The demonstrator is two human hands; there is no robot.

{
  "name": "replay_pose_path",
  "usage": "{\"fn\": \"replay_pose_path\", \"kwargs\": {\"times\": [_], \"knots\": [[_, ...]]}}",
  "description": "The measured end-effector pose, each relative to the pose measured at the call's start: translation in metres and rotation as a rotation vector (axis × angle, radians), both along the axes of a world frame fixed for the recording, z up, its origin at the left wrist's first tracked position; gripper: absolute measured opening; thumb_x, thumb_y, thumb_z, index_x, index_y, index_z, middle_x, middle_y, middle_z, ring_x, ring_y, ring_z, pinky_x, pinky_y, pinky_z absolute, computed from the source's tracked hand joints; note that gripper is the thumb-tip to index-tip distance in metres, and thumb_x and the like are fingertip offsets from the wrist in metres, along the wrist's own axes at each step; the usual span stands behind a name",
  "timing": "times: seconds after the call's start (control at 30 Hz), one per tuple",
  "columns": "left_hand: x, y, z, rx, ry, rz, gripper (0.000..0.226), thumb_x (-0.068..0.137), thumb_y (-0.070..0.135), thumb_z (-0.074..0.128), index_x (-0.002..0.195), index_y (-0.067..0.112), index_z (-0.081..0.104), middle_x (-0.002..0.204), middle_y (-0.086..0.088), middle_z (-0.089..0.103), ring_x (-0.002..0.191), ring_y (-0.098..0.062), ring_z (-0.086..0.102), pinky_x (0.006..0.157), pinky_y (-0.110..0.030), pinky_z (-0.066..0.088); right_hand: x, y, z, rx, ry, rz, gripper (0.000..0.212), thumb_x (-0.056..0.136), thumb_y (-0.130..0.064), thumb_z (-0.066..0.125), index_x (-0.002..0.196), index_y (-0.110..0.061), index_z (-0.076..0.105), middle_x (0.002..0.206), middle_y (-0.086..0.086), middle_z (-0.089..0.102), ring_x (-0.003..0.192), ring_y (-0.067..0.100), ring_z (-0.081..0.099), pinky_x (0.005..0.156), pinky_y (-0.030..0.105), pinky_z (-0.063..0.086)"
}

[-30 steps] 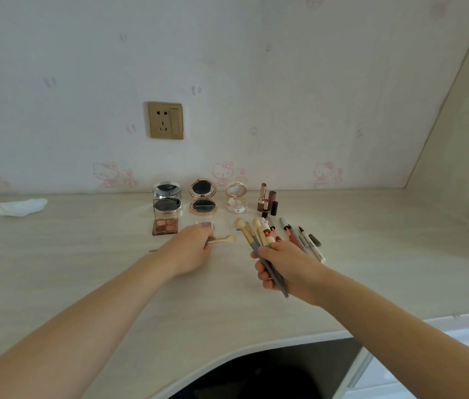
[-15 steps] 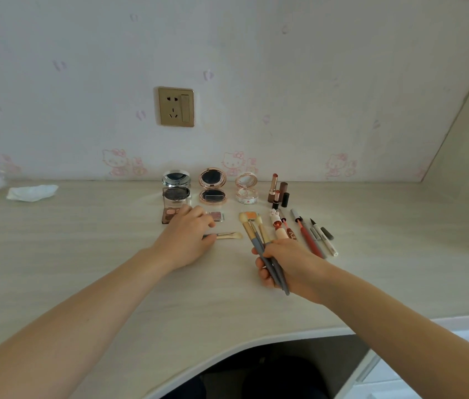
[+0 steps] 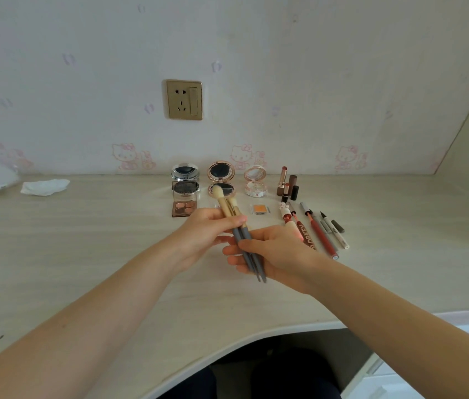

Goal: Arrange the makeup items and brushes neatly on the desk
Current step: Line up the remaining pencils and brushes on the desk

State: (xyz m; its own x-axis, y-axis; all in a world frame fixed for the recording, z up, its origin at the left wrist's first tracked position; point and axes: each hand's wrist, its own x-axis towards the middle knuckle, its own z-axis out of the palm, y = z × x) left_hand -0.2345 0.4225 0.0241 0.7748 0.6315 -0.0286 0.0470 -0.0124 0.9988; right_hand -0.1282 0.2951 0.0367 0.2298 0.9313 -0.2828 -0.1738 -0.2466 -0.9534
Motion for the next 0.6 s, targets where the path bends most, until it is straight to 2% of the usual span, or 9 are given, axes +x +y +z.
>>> {"fn": "replay_pose_path", "kwargs": {"times": [0.1,0.2,0.27,0.33,0.4,0.47,0.6], "knots": [[0.000,-0.004,0.003,-0.074,-0.060,-0.045,0.021,0.089,0.023,0.064,0.100,0.007,0.071,0.101,-0.008,0.073,0.095,-0.017,0.069,0.081,-0.028,0.053,-0.004,0.002,-0.001,-0.018,0.022,-0.011,0.020,0.096,-0.008,0.051,0.108,0.004,0.062,0.098,0.020,0.072,0.088,0.025,0.072,0.075,0.032,0.060],[0.000,-0.008,0.006,-0.155,-0.092,-0.087,0.020,0.093,0.018,0.058,0.108,0.006,0.065,0.102,-0.012,0.073,0.096,-0.021,0.070,0.072,-0.025,0.055,-0.005,0.004,-0.002,-0.041,-0.025,-0.049,0.019,0.095,-0.010,0.055,0.107,0.002,0.063,0.098,0.019,0.072,0.091,0.025,0.072,0.081,0.035,0.059],[-0.001,-0.010,0.009,-0.175,-0.109,-0.078,0.020,0.094,0.015,0.056,0.108,0.003,0.063,0.100,-0.015,0.073,0.095,-0.023,0.070,0.069,-0.024,0.056,-0.005,0.004,-0.002,-0.049,-0.092,-0.058,0.019,0.094,-0.012,0.058,0.106,0.000,0.064,0.098,0.017,0.073,0.090,0.024,0.072,0.080,0.033,0.059],[-0.002,-0.009,0.013,-0.194,-0.135,-0.055,0.020,0.095,0.012,0.054,0.109,0.000,0.061,0.099,-0.018,0.072,0.094,-0.028,0.070,0.070,-0.027,0.057,-0.003,0.003,-0.001,-0.054,-0.179,-0.048,0.018,0.092,-0.015,0.060,0.104,-0.003,0.066,0.097,0.014,0.073,0.088,0.020,0.072,0.075,0.027,0.059],[-0.003,-0.006,0.017,-0.203,-0.148,-0.025,0.020,0.096,0.010,0.052,0.110,-0.001,0.059,0.095,-0.017,0.072,0.093,-0.031,0.070,0.071,-0.032,0.059,0.000,0.002,0.001,-0.083,-0.296,-0.040,0.018,0.091,-0.018,0.061,0.102,-0.005,0.069,0.098,0.011,0.073,0.090,0.017,0.071,0.077,0.025,0.058],[-0.005,-0.003,0.022,-0.146,-0.102,0.017,0.020,0.098,0.011,0.050,0.112,-0.001,0.059,0.089,-0.012,0.073,0.088,-0.031,0.072,0.070,-0.033,0.059,0.008,0.000,0.005,-0.114,-0.458,-0.038,0.021,0.091,-0.021,0.061,0.107,-0.009,0.068,0.100,0.006,0.072,0.094,0.014,0.069,0.084,0.026,0.057],[-0.008,-0.001,0.028,0.189,0.115,0.016,0.015,0.098,0.013,0.049,0.106,0.008,0.061,0.083,-0.003,0.073,0.076,-0.024,0.073,0.066,-0.032,0.060,0.026,-0.007,0.016,-0.038,-0.696,-0.074,0.037,0.093,-0.020,0.057,0.129,-0.016,0.052,0.109,-0.003,0.064,0.097,0.013,0.065,0.087,0.032,0.055]]}}
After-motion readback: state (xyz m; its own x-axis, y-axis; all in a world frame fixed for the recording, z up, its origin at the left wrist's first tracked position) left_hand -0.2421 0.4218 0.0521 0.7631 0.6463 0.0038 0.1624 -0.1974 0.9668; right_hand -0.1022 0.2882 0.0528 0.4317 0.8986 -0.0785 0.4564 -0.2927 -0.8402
